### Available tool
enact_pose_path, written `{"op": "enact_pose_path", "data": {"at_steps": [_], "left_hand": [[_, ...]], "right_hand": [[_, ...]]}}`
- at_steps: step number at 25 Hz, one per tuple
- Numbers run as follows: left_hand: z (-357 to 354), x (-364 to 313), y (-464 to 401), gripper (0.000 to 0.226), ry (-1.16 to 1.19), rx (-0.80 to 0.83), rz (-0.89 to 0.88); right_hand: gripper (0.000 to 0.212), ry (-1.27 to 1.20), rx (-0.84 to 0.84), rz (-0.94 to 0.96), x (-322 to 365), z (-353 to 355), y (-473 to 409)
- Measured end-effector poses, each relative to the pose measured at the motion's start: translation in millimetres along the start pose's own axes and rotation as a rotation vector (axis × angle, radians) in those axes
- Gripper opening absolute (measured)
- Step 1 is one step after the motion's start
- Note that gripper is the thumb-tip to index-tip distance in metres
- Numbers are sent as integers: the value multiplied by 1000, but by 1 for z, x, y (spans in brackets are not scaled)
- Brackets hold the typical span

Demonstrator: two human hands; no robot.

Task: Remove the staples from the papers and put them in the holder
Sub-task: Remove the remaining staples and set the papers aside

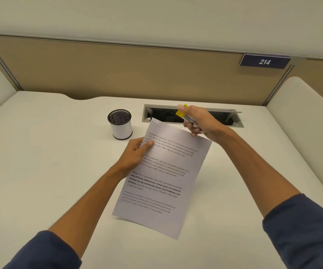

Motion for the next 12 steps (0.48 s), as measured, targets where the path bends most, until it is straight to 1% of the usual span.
{"op": "enact_pose_path", "data": {"at_steps": [2,3,4,7,12], "left_hand": [[-1,1,-1,29,-7,3,22],[-2,2,-1,29,-10,5,32],[-2,2,-1,28,-11,5,40],[-2,3,-3,27,-10,7,48],[0,7,-4,28,-24,5,58]], "right_hand": [[60,-58,59,-61,-4,0,-5],[66,-84,63,-69,-6,0,-8],[68,-102,60,-63,-7,0,-11],[63,-93,76,-31,-9,-2,-16],[62,-83,64,-88,-14,1,-19]]}}
Point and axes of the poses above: each hand's wrist, its own y-axis away from the middle knuckle, its own z-axis out of the back of the hand, x = y × z, the point moved 6 cm from there along -y, towards the middle knuckle, and after that the axes turned 14 degrees about y, right-handed, at the moved point
